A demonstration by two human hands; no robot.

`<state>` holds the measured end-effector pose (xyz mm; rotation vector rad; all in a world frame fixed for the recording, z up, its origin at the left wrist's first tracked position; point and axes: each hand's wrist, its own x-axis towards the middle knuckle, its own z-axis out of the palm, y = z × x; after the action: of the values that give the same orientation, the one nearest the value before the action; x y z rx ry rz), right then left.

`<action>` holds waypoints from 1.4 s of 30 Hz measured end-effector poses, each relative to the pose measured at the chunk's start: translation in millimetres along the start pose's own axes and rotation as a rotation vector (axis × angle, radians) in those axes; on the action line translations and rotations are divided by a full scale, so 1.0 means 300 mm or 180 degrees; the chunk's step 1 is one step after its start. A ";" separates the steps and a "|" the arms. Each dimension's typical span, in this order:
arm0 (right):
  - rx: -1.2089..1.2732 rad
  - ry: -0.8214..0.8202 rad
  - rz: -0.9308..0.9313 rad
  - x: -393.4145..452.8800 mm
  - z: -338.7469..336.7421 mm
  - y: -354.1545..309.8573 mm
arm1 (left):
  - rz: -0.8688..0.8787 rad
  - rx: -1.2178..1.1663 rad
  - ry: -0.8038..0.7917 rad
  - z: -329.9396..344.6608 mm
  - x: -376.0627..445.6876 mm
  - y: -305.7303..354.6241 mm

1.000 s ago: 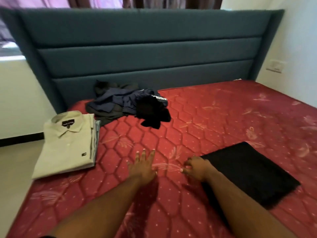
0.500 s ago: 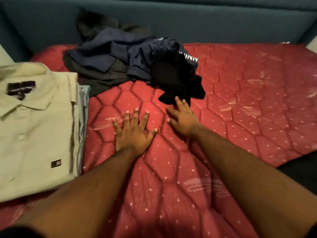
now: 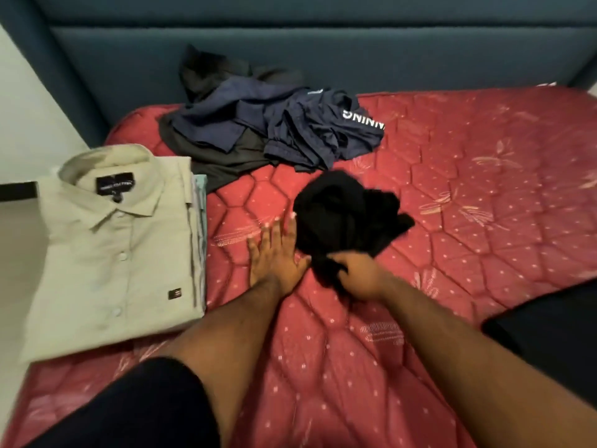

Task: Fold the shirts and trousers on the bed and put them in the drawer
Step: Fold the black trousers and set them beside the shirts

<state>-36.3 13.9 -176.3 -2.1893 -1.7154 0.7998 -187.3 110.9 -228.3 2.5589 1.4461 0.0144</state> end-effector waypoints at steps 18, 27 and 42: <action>0.0498 -0.0233 -0.0257 -1.394 0.615 -0.405 | -0.2339 -0.4480 0.1293 -0.051 -1.580 -0.241; 0.1302 0.2406 0.0272 -1.338 0.187 -0.448 | -0.2492 -0.4557 0.1225 -0.529 -1.461 -0.390; 0.0039 0.1942 -0.0426 -1.381 -0.268 -0.365 | -0.1804 -0.6148 0.1517 -0.770 -1.389 -0.323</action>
<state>-146.1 -338.7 55.5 -1.9935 -1.5019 0.0816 -511.0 -155.1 18.3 0.5574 1.0679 1.2331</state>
